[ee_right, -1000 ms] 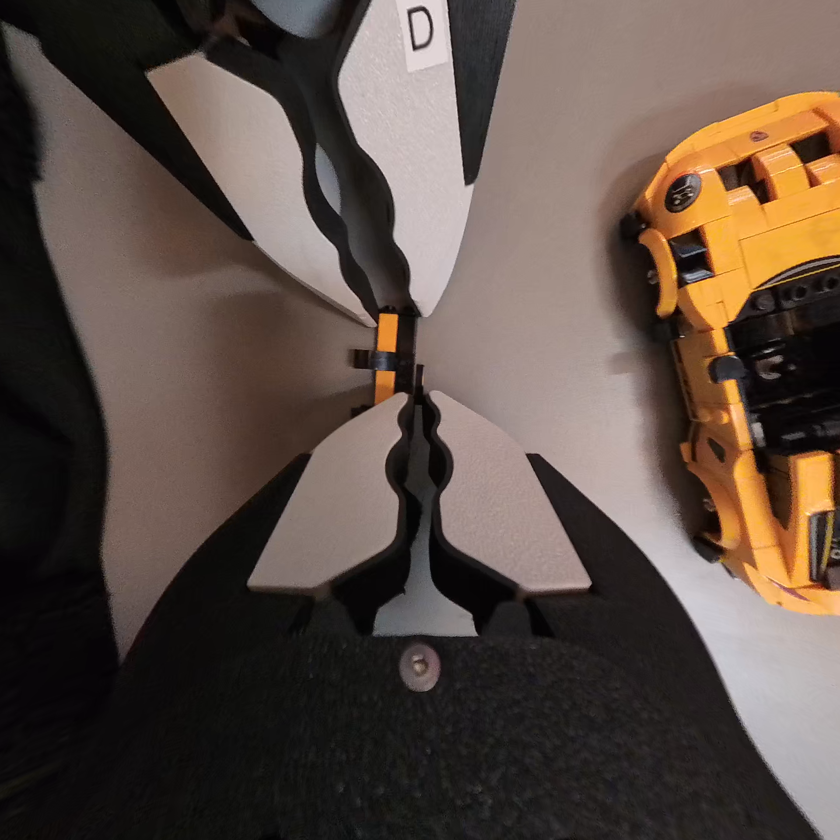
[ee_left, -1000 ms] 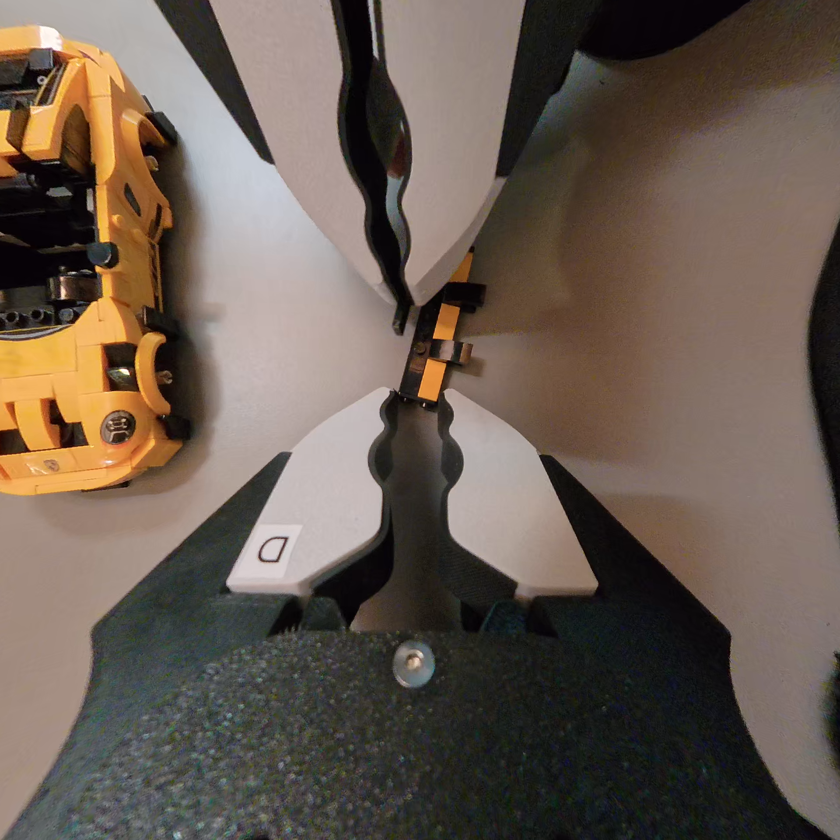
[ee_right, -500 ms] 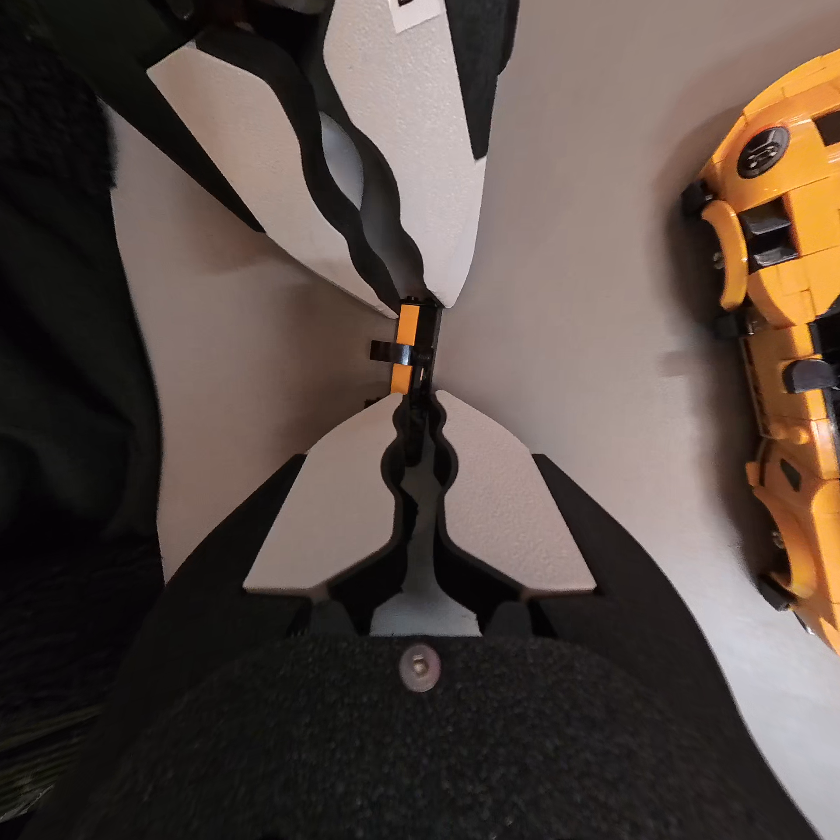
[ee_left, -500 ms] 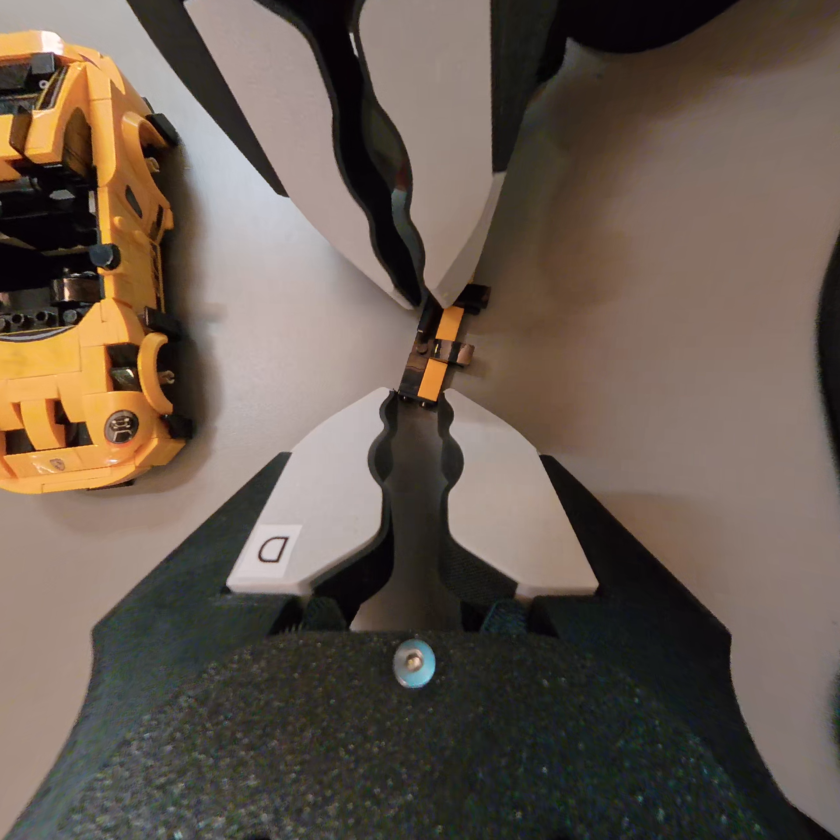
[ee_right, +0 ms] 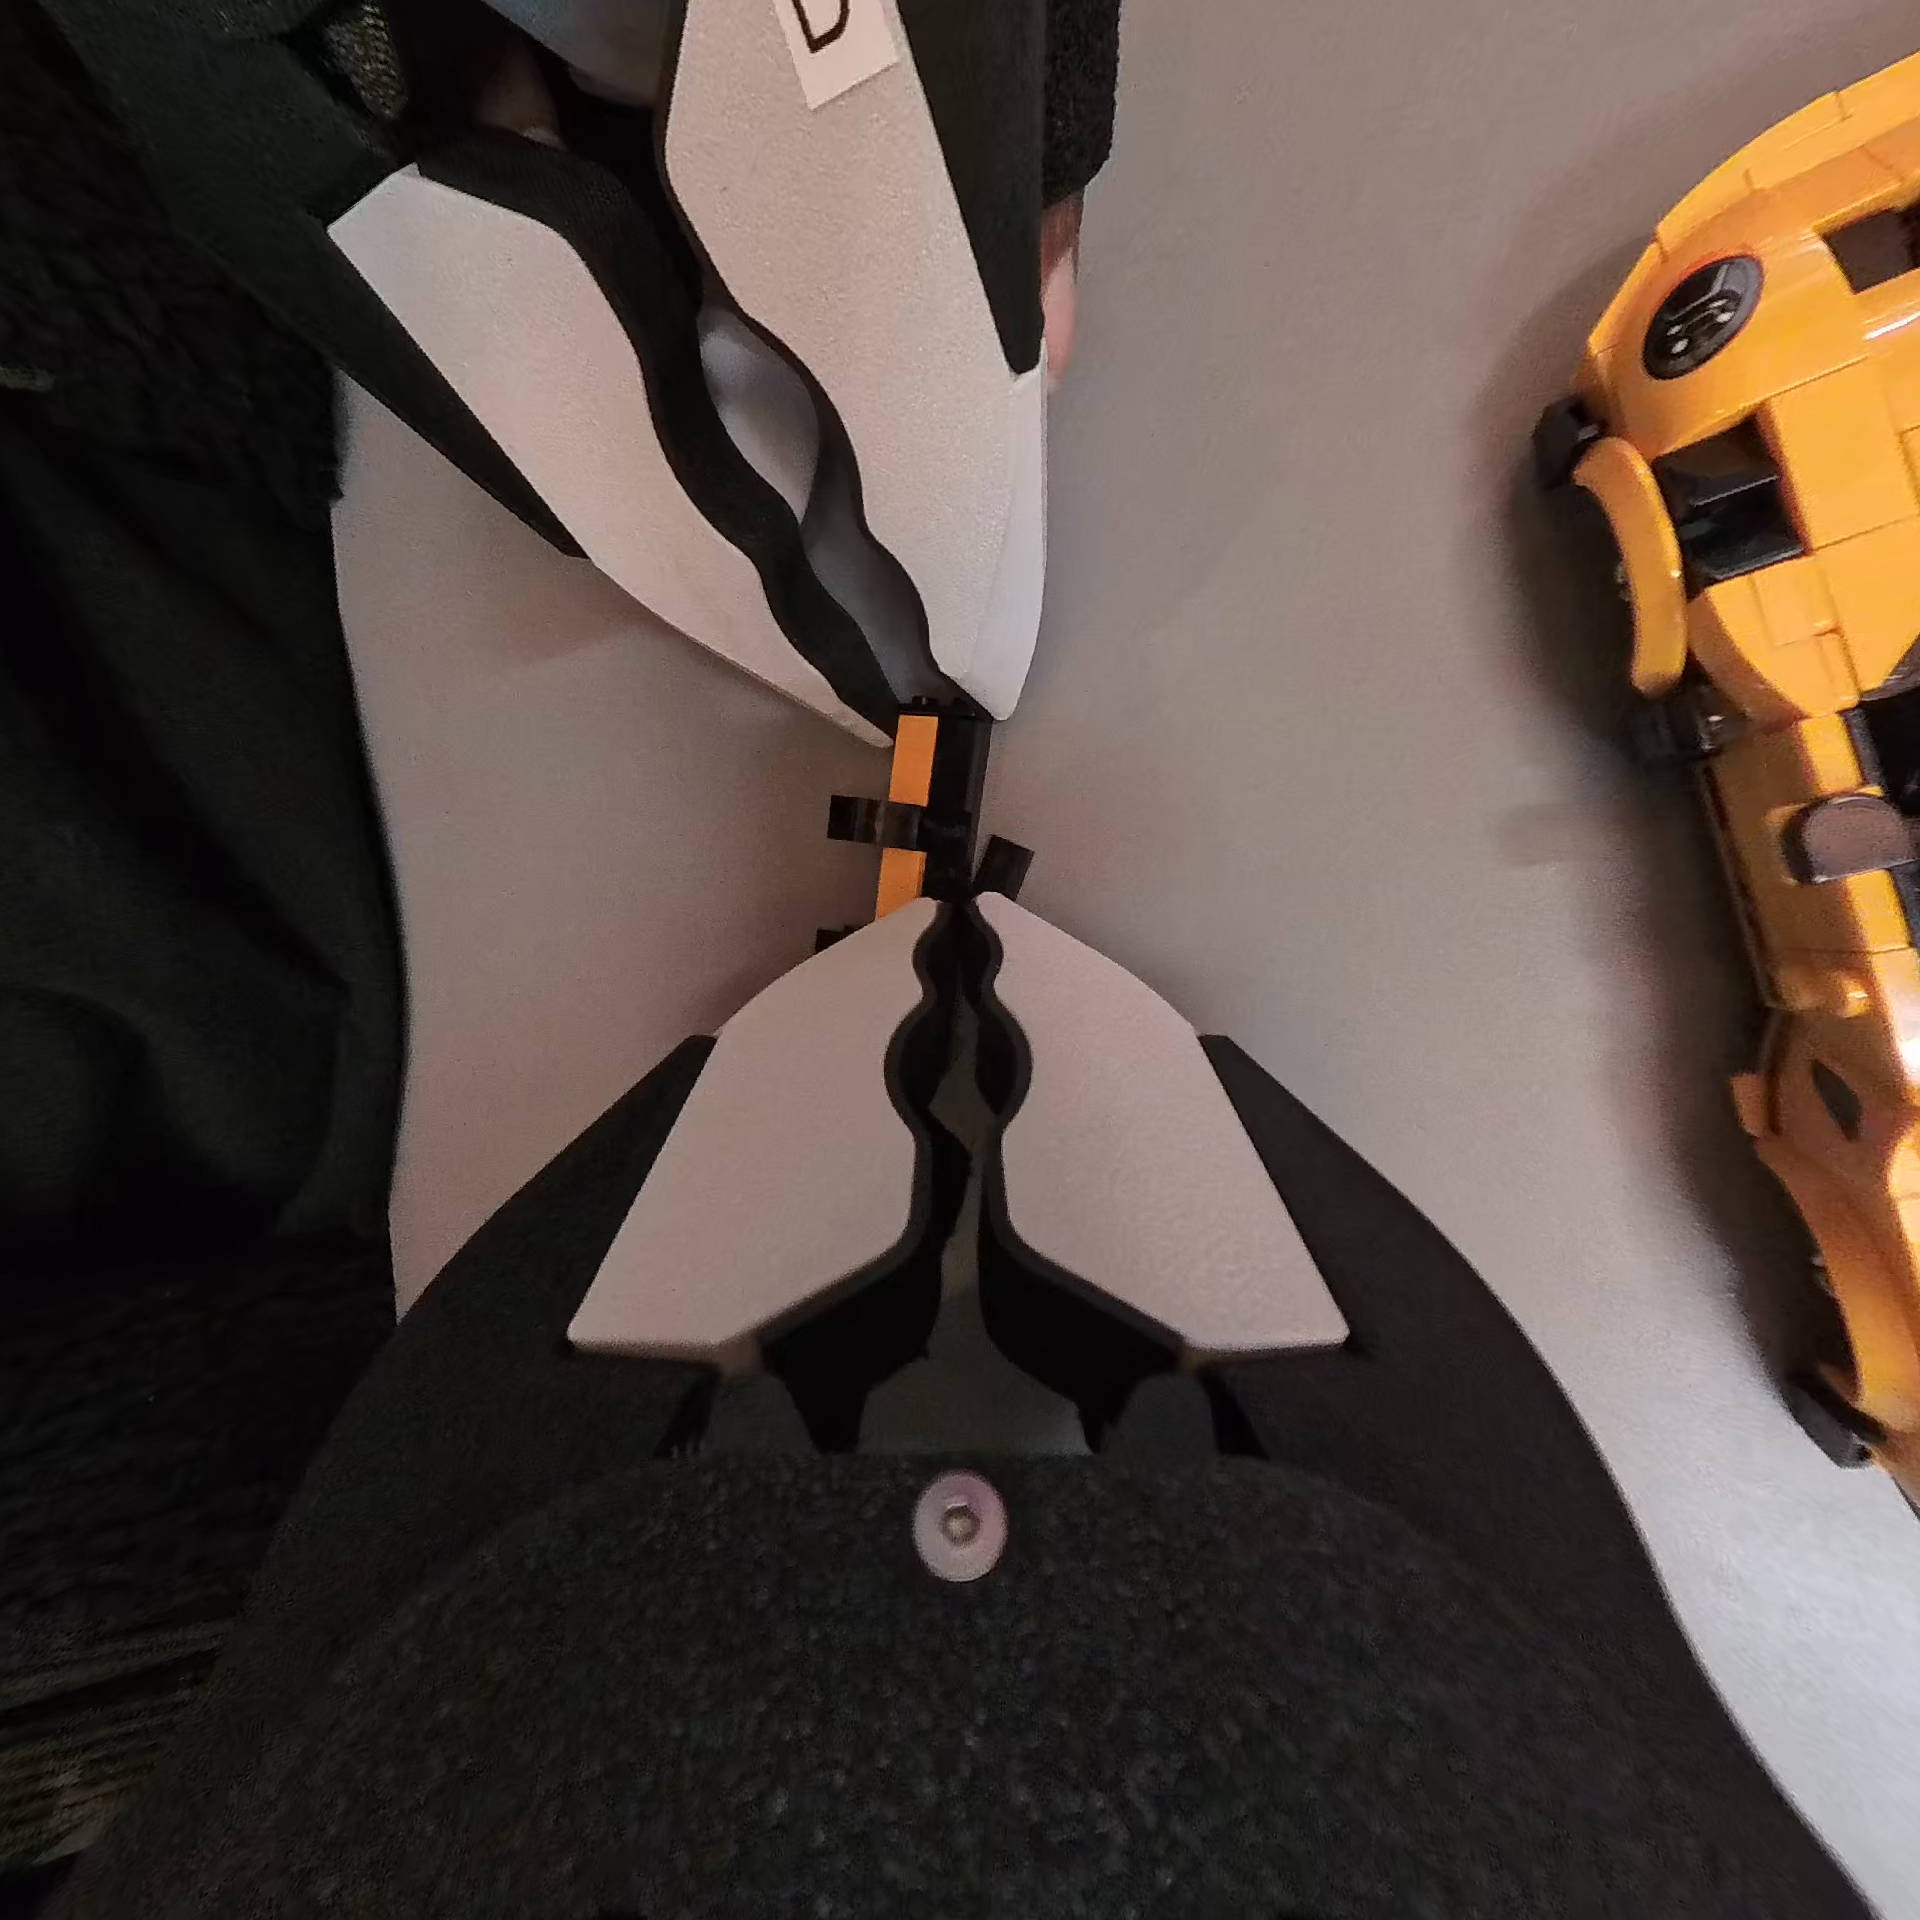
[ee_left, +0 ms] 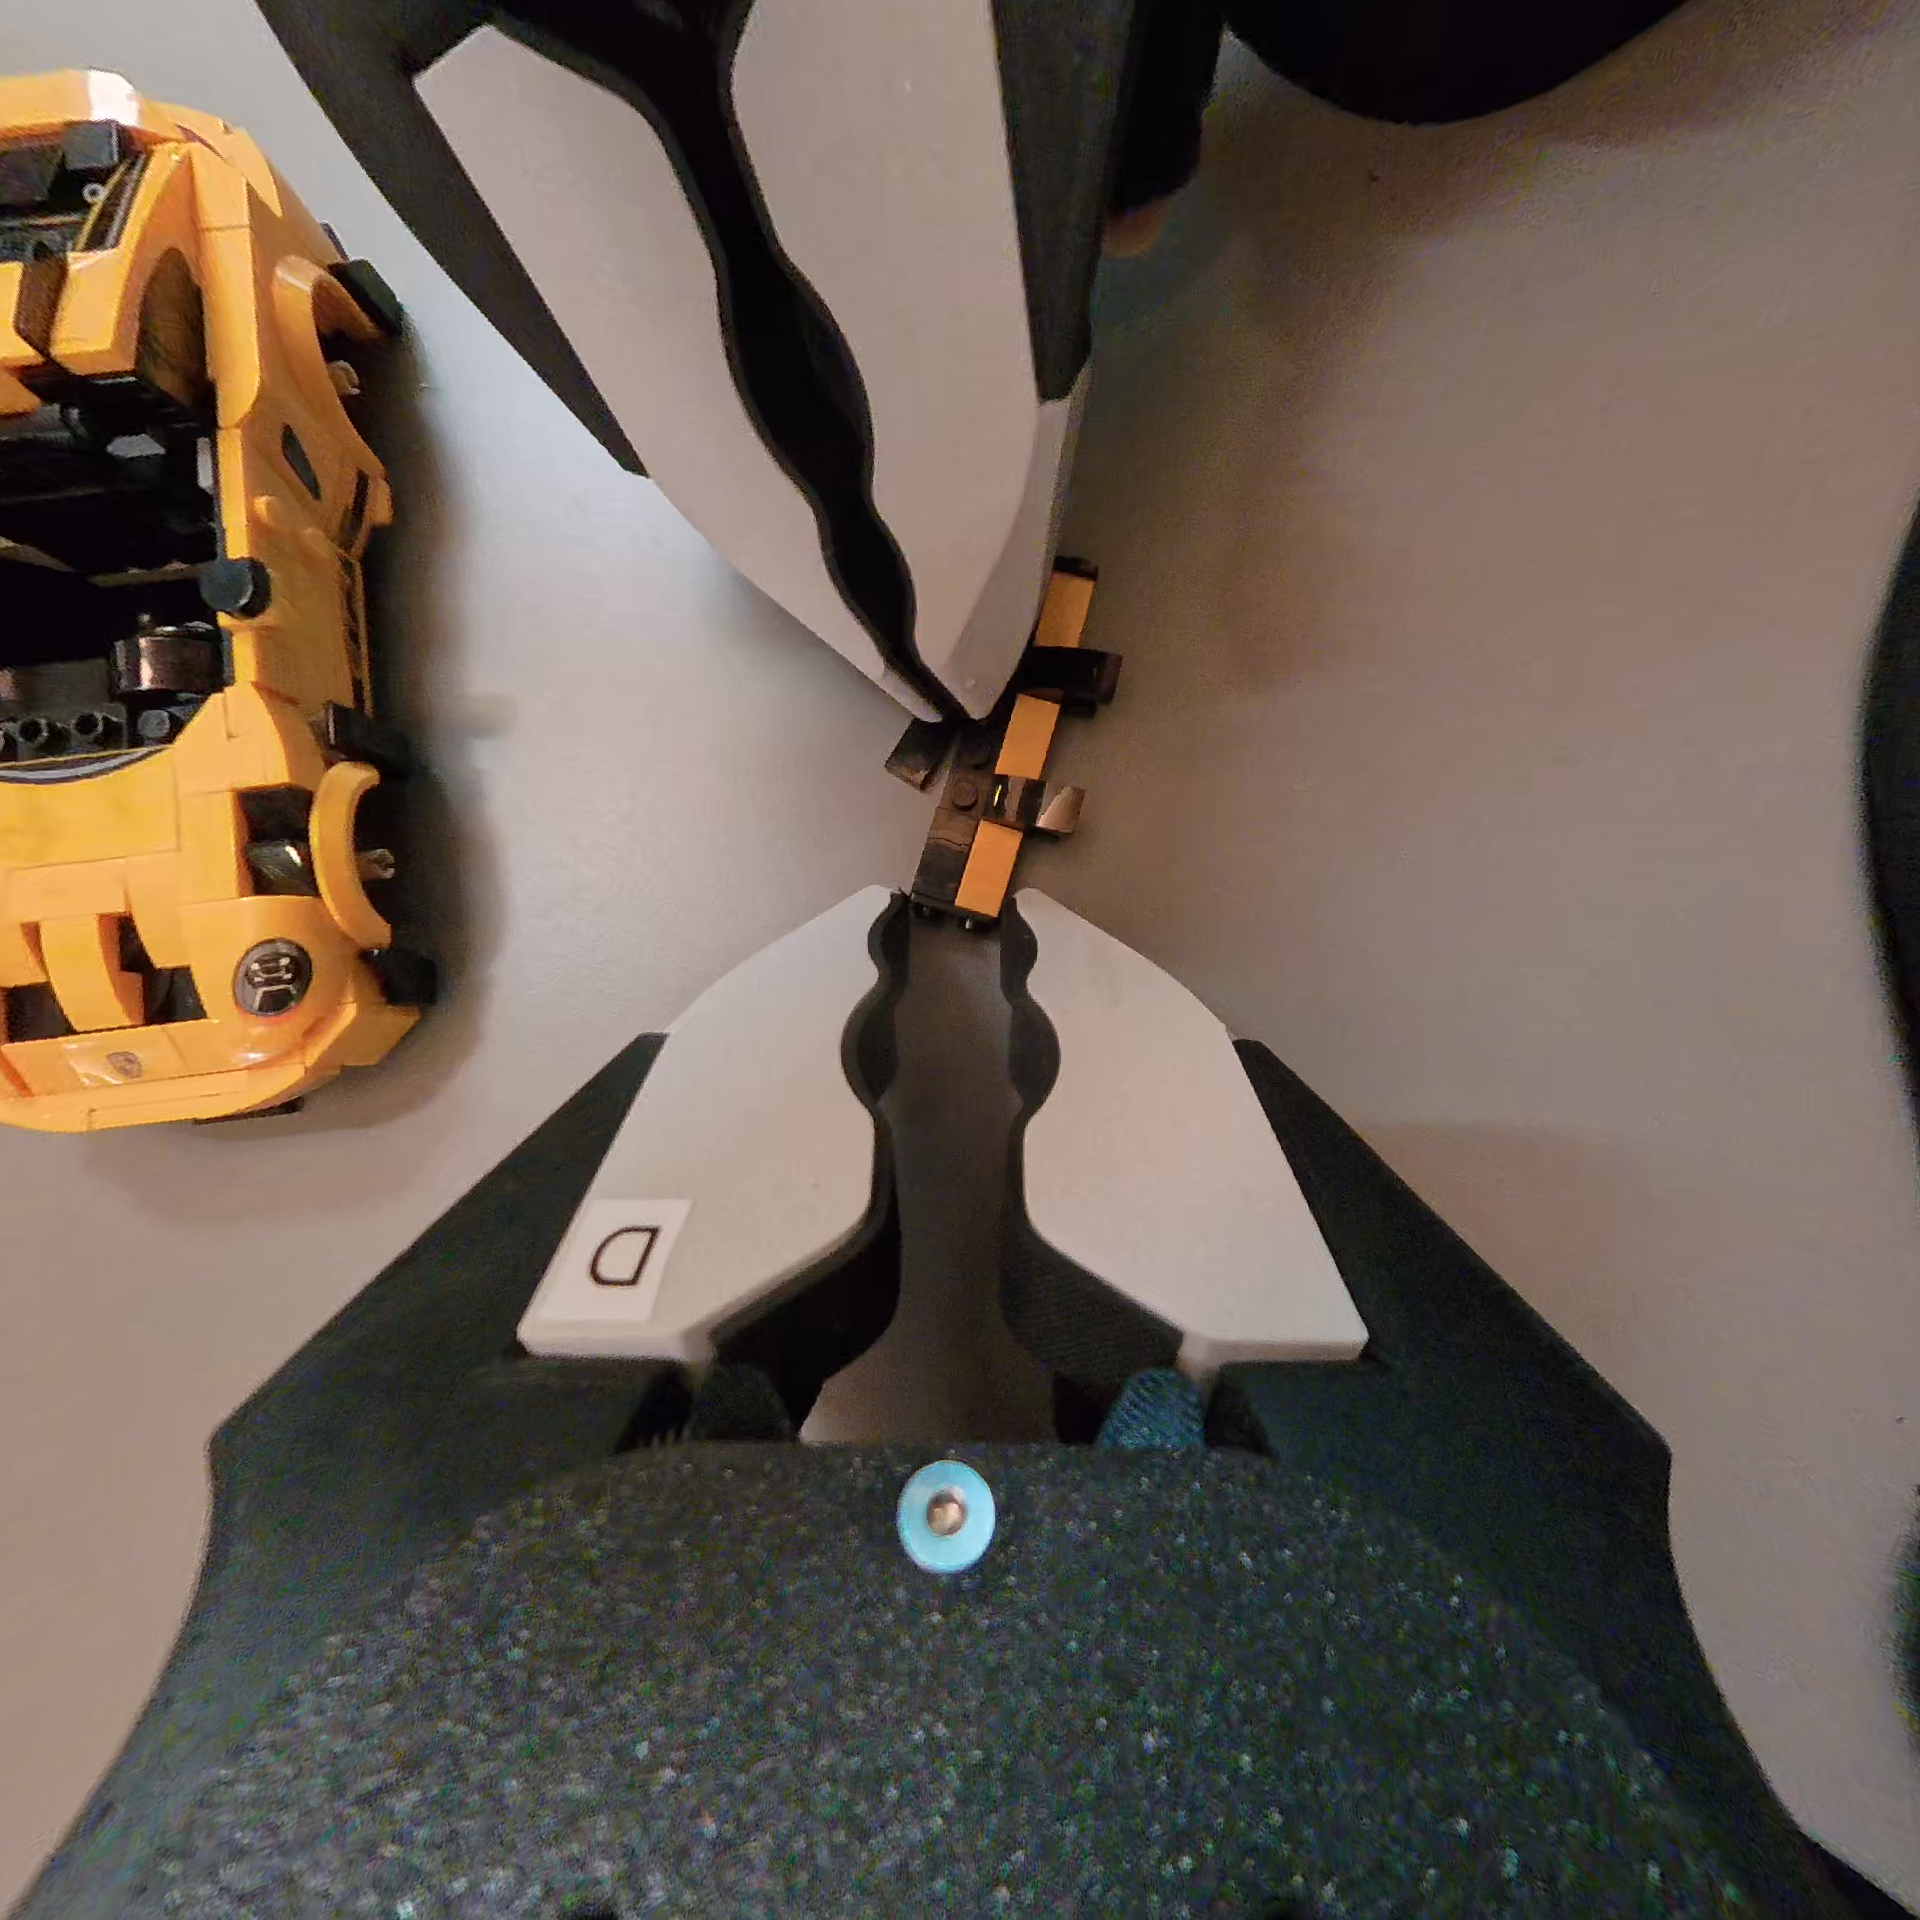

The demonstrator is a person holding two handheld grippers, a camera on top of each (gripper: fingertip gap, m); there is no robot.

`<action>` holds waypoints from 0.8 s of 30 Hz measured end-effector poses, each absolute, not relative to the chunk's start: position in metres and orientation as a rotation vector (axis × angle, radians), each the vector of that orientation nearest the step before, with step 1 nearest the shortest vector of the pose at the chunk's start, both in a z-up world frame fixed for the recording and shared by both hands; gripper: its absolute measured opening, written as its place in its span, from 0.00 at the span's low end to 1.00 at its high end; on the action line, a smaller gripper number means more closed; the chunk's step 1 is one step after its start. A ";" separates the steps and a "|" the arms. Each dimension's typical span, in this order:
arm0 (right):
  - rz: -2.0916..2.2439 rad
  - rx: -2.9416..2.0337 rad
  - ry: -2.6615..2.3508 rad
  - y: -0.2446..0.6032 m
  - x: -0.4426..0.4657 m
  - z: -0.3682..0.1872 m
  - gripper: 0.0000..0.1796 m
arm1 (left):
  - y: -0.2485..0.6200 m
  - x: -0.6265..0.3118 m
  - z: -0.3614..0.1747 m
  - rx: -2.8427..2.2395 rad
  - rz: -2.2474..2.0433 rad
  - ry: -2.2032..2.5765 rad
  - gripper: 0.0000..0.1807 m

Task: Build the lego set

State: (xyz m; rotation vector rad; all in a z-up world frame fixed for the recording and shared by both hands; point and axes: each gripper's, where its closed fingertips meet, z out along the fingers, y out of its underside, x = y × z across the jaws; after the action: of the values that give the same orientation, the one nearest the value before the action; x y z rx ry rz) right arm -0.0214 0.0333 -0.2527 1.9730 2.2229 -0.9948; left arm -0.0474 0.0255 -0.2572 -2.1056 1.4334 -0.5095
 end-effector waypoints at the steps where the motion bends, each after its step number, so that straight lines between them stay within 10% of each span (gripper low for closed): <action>1: -0.992 1.973 2.226 0.033 -0.021 -0.252 0.00 | 0.025 -0.047 -0.257 -2.106 -0.511 1.433 0.09; 24: -0.541 2.261 2.550 0.043 -0.028 -0.256 0.04 | 0.008 -0.061 -0.257 -2.083 -0.531 1.560 0.09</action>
State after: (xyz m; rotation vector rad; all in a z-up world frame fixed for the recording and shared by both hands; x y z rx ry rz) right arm -0.0276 0.0428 -0.2564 2.2609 2.5497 -0.5414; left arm -0.0609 0.0085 -0.2574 -2.0827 1.5603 -0.5312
